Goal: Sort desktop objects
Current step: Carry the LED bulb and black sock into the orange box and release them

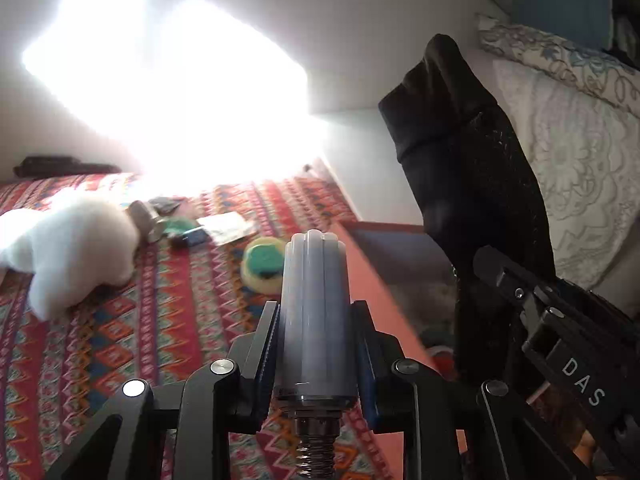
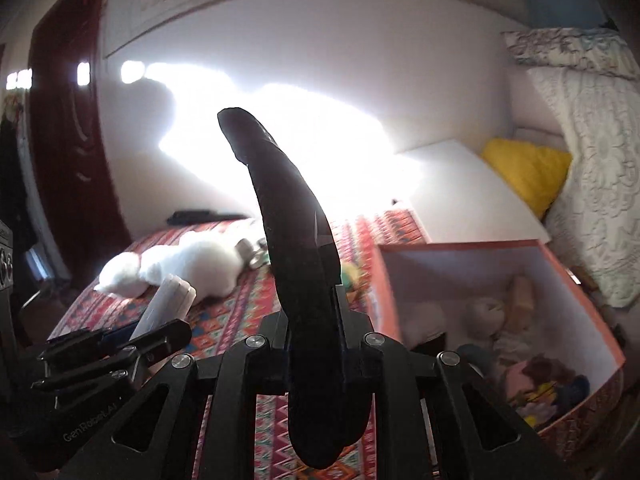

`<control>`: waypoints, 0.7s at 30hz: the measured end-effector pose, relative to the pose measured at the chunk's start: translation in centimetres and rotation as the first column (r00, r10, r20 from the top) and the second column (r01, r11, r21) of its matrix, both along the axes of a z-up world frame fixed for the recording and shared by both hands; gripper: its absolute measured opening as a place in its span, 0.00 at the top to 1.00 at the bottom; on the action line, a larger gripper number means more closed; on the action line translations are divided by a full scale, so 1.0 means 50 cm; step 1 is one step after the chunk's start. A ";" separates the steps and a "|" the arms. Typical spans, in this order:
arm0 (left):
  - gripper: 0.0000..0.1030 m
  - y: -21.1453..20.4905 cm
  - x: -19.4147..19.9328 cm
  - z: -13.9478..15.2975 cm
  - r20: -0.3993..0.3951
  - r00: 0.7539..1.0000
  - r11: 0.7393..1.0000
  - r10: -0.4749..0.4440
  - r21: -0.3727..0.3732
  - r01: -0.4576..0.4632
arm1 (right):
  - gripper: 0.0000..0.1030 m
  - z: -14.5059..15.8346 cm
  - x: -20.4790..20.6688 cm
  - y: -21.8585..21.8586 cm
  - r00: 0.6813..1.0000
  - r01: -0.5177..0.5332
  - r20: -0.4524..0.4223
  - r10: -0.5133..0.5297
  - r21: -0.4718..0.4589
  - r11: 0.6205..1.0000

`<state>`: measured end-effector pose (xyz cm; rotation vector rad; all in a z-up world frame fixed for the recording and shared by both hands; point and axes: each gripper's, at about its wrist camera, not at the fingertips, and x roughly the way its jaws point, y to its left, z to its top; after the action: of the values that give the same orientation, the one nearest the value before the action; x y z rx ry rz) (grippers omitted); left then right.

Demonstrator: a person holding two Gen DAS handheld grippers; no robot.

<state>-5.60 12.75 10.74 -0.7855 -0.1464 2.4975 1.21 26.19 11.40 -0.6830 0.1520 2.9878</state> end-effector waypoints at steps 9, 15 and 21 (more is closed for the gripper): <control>0.60 0.265 -0.016 0.025 -0.041 0.989 0.990 -0.140 -0.008 0.140 | 0.71 0.003 0.054 0.259 0.945 0.327 0.013 -0.328 -0.087 0.941; 0.06 0.253 -0.002 0.022 -0.102 0.994 0.999 -0.047 0.001 0.048 | 0.36 -0.035 0.074 0.354 0.902 0.431 0.060 -0.427 -0.111 0.896; 0.06 0.189 -0.018 -0.014 -0.038 0.999 1.000 0.006 -0.019 -0.006 | 0.35 -0.029 0.079 0.347 0.906 0.423 0.046 -0.420 -0.107 0.900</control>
<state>-6.51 22.21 10.06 -0.7460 -0.1119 2.5213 5.15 43.55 9.95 -0.6007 0.4162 2.5675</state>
